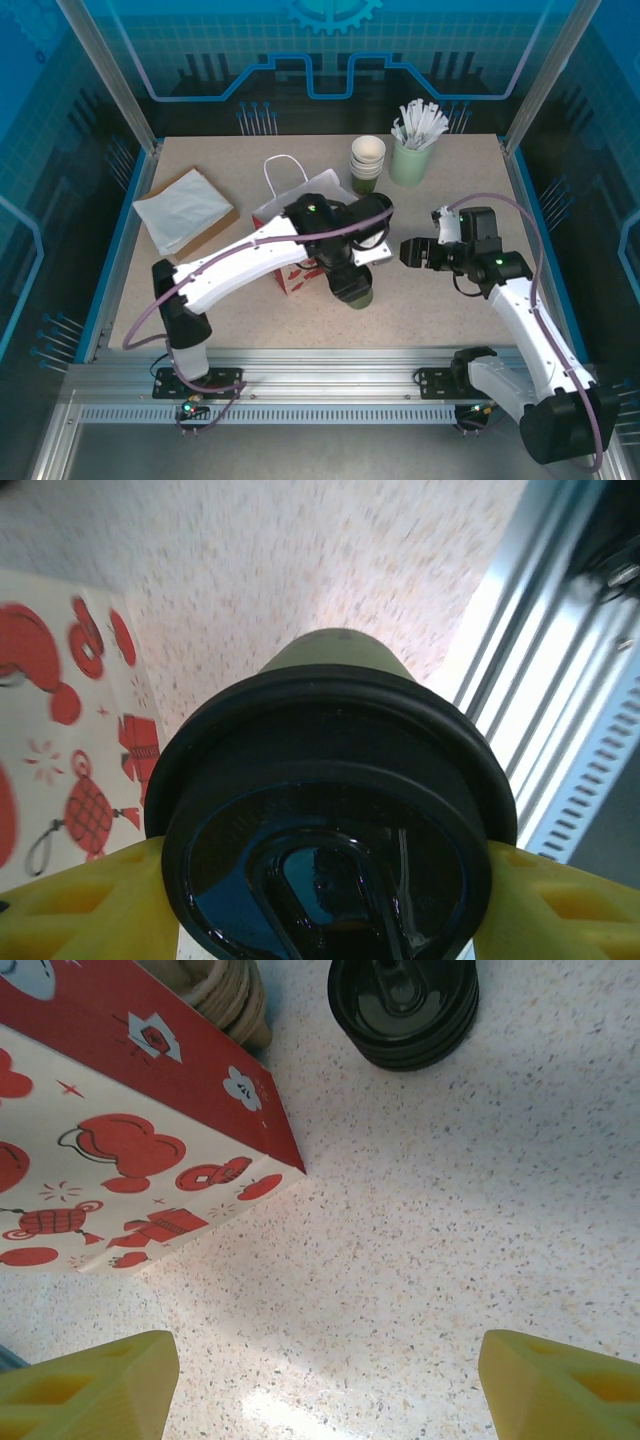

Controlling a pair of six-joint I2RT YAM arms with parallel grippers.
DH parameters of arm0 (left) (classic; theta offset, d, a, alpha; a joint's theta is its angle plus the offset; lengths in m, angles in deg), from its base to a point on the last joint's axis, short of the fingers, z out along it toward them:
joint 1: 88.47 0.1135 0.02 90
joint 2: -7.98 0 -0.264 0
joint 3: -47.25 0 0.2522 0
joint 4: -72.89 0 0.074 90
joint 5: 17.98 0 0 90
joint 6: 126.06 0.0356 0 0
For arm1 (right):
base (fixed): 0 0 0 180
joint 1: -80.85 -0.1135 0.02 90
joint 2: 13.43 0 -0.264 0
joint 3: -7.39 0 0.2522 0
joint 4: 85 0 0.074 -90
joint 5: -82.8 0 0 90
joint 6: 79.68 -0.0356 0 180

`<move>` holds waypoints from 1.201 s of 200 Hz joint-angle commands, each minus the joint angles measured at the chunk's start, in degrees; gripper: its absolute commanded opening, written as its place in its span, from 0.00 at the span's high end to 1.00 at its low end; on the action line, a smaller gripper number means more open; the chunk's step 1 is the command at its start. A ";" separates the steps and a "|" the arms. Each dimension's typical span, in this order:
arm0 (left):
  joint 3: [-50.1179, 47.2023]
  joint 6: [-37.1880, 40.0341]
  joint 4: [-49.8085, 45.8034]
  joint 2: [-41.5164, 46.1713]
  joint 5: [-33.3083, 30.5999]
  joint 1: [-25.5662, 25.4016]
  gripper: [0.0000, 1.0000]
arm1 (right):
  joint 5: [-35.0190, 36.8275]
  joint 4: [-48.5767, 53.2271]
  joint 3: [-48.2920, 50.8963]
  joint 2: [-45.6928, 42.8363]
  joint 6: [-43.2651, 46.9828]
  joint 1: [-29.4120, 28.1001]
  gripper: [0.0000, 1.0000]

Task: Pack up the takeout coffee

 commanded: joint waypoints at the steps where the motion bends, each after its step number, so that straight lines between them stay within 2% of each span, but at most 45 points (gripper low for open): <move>1: 6.63 1.39 -2.59 2.72 3.34 -0.30 0.56 | 1.35 2.29 -2.62 -1.13 0.25 0.91 0.20; 43: 22.35 4.24 -7.63 1.59 -0.64 0.64 0.58 | 1.74 2.60 -5.21 -0.83 -0.02 0.87 0.20; 87: 29.74 4.85 -4.47 4.23 -0.10 8.61 0.59 | 2.73 2.18 -6.76 0.81 -0.19 -2.60 0.20; 138: 28.73 4.69 -5.08 8.47 -0.74 22.61 0.59 | 4.64 0.89 -14.68 6.18 -0.37 -8.73 0.20; 176: 19.82 5.82 -7.08 11.72 -1.21 31.46 0.59 | 3.85 -2.01 -24.56 15.20 -0.25 -13.32 0.23; 199: 16.28 6.90 -7.91 12.79 0.50 32.40 0.59 | 3.86 -1.44 -31.48 22.03 0.64 -16.57 0.25; 240: 15.78 7.72 -10.38 11.73 1.34 32.39 0.60 | 5.51 0.77 -40.57 31.29 2.72 -20.74 0.28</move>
